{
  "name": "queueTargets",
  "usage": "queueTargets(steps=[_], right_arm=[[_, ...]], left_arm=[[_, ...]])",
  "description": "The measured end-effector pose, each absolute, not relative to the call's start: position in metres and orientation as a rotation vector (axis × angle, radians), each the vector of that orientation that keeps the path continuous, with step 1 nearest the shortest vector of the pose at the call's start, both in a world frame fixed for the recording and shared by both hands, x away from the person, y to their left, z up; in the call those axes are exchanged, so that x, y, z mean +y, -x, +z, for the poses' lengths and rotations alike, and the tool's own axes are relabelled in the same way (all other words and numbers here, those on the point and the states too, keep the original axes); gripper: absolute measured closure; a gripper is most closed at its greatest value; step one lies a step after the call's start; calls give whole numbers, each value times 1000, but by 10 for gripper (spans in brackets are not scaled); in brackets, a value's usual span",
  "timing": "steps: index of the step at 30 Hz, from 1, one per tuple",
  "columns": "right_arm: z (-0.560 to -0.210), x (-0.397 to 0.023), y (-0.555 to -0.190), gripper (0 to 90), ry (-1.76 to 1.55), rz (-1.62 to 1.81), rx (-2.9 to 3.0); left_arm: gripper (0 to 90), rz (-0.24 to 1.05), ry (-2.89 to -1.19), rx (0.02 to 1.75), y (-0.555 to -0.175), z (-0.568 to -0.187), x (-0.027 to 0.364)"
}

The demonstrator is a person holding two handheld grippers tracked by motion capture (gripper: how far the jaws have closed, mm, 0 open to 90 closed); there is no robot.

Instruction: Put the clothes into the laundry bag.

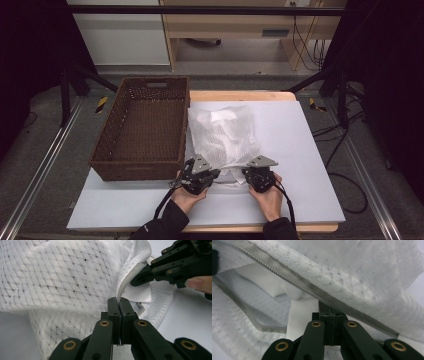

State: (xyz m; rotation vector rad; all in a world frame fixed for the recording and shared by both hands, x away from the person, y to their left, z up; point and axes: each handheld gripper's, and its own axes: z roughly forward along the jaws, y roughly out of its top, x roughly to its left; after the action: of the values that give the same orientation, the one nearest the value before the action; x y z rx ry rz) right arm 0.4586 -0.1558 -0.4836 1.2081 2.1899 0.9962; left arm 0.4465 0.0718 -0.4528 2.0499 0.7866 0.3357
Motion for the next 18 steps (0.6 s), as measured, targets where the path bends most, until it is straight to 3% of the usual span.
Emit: queueTargets(steps=[5,7,8,12,14,16,17,18], right_arm=[[-475,-151,-455,900,-1160,1033,2213],[-470,-157,-451,571,-1166,1067,2158],[-470,-160,-451,470,-1171,1052,2145],[-483,-172,-459,301,-1242,995,2180],[-488,-172,-462,302,-1286,1043,2187],[-488,-172,-463,360,-1292,1052,2195],[-487,-172,-463,461,-1290,1052,2186],[-486,-172,-462,640,-1288,1060,2172]], left_arm=[[887,338,-2044,785,-447,-450,75],[886,339,-2041,785,-447,-451,75],[886,338,-2041,785,-447,-451,75],[883,336,-2049,778,-446,-453,71],[883,337,-2050,779,-446,-454,70],[883,336,-2050,779,-446,-454,70],[883,332,-2045,785,-447,-455,71],[883,331,-2041,786,-447,-455,71]])
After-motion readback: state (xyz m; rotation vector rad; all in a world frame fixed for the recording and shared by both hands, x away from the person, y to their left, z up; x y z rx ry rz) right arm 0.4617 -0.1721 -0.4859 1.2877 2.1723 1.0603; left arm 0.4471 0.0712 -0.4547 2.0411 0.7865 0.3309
